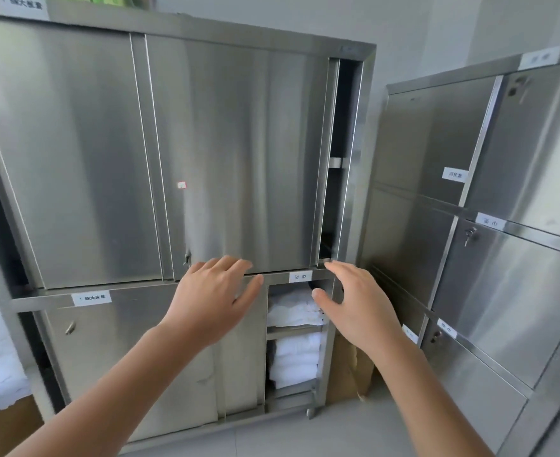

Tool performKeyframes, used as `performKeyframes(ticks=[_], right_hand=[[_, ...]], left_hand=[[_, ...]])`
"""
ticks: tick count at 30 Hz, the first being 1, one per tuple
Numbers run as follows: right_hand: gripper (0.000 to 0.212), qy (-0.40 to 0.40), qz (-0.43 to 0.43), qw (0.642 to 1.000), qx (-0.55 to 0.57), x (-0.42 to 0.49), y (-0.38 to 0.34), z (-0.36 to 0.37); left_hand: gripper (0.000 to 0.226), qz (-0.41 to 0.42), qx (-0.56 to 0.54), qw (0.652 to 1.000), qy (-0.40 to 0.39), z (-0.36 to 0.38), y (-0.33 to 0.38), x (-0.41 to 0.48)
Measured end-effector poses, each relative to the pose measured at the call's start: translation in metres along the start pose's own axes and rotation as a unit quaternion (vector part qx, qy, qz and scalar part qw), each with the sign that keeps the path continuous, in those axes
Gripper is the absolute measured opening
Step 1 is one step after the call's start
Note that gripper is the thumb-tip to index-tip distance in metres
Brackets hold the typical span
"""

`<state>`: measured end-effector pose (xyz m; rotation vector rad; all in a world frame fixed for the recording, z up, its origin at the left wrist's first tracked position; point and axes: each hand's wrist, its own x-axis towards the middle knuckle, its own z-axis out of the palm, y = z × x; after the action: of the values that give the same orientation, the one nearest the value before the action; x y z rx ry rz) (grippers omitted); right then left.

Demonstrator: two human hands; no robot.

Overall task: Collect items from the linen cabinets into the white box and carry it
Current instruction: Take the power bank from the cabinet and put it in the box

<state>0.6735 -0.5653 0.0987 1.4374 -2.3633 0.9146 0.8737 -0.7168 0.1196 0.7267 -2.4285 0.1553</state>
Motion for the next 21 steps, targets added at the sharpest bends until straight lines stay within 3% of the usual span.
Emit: performKeyframes(ticks=[7,21], right_hand=[[0.063,-0.015,0.009,1.000,-0.008,-0.007,0.066,-0.012],[0.065,-0.007,0.083,0.992,-0.094,0.023,0.163,-0.001]], left_hand=[[0.054,0.029,-0.013,0.999,-0.034,0.049,0.072,0.019],[0.051,0.113,-0.096,0.989,-0.026,0.160,0.120,0.117]])
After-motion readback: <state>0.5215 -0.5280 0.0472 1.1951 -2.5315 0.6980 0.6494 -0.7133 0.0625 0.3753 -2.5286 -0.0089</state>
